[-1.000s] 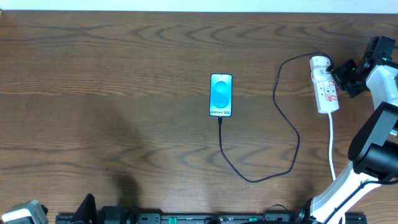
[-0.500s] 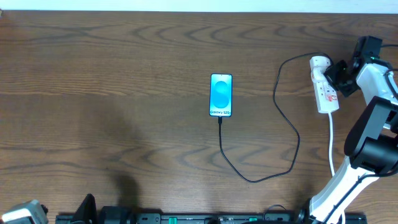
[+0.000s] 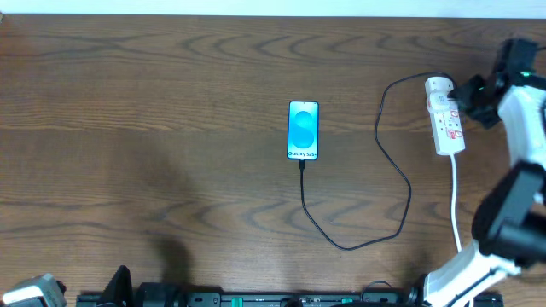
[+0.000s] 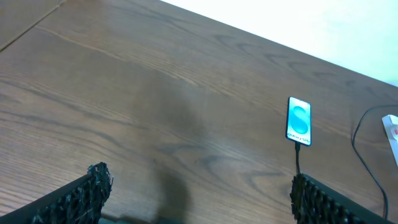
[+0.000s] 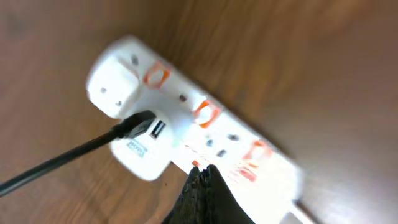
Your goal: Plug charger to phone and switch on socket
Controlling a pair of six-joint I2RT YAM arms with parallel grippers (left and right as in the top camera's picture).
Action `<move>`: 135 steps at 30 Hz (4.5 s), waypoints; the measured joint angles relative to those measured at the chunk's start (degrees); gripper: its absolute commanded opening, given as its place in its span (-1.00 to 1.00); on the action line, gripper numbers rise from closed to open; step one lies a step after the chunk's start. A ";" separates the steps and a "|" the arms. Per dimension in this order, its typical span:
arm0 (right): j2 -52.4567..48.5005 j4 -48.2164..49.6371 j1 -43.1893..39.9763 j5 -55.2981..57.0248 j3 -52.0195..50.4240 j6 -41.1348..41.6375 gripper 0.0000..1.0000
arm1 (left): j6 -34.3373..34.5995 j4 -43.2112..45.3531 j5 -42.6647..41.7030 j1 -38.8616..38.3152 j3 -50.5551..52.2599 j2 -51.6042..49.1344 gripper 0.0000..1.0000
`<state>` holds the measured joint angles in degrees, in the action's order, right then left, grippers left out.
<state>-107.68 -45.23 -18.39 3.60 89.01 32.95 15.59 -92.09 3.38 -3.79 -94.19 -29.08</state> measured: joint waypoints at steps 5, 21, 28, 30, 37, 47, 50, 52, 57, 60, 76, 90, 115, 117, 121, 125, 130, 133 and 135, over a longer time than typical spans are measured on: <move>9.75 -0.44 0.00 8.48 0.09 -0.15 -0.98 | 0.00 0.00 0.00 0.00 0.00 0.00 0.89; -6.84 5.68 0.00 -0.11 0.07 -0.81 -0.98 | 0.00 0.00 0.00 0.00 0.00 0.00 0.89; -7.48 7.72 0.00 -1.29 0.04 -2.10 -0.98 | 0.00 0.00 0.00 0.00 0.00 0.00 0.89; -7.61 8.15 0.00 -1.36 0.04 -2.45 -0.98 | 0.00 0.00 0.00 0.00 0.00 0.00 0.89; -12.00 8.76 0.00 -1.57 0.04 -3.67 -0.98 | 0.00 0.00 0.00 0.00 0.00 0.00 0.89; -12.92 9.77 0.00 -1.68 0.04 -3.91 -0.98 | 0.00 0.00 -0.02 0.00 0.00 0.00 0.89; -12.92 9.75 0.04 -1.68 0.04 -3.91 -0.98 | 0.00 0.00 0.00 0.00 0.00 0.00 0.89; -12.92 9.73 0.22 -1.73 0.04 -3.91 -0.98 | 0.00 0.00 0.00 0.00 0.00 0.00 0.89; -13.51 9.27 0.90 -1.01 0.04 -4.87 -0.98 | 0.00 0.00 0.00 0.00 0.00 0.00 0.89; -14.34 9.09 1.60 0.79 0.17 -5.38 -0.98 | 0.00 0.00 0.00 0.00 0.00 0.00 0.89; -12.79 1.86 5.35 2.99 0.59 -6.47 -0.98 | 0.00 0.00 0.00 0.00 0.00 0.00 0.89; 4.24 -3.61 -0.04 12.46 0.22 -4.94 -0.98 | 0.00 0.00 -0.02 0.00 0.00 0.00 0.89; 49.20 13.03 -0.13 -8.50 0.17 -4.72 -0.98 | 0.00 0.00 0.00 4.44 0.00 9.44 0.89; 50.29 12.92 -0.13 -9.38 0.17 -4.72 -0.98 | 0.00 0.00 -0.02 4.46 0.00 11.67 0.90; 52.57 12.72 -0.11 -11.63 0.17 -4.72 -0.98 | 0.00 0.00 0.00 4.46 0.00 16.15 0.89; 55.67 12.00 0.61 -13.18 0.15 -4.72 -0.98 | 0.00 0.00 0.00 4.46 0.00 20.33 0.89; 59.78 11.72 1.92 -14.84 0.15 -4.72 -0.98 | 0.00 -0.13 0.00 4.46 -0.02 23.67 0.89; 61.92 11.74 2.25 -16.13 0.15 -4.72 -0.98 | 0.00 -0.15 0.00 4.46 -0.02 24.55 0.89; 63.21 11.72 2.29 -16.83 0.15 -4.72 -0.98 | 0.00 -0.15 0.00 4.46 -0.02 24.90 0.89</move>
<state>-44.47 -33.52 -16.10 -13.23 89.17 28.23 15.59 -92.25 3.38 0.67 -94.21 -4.19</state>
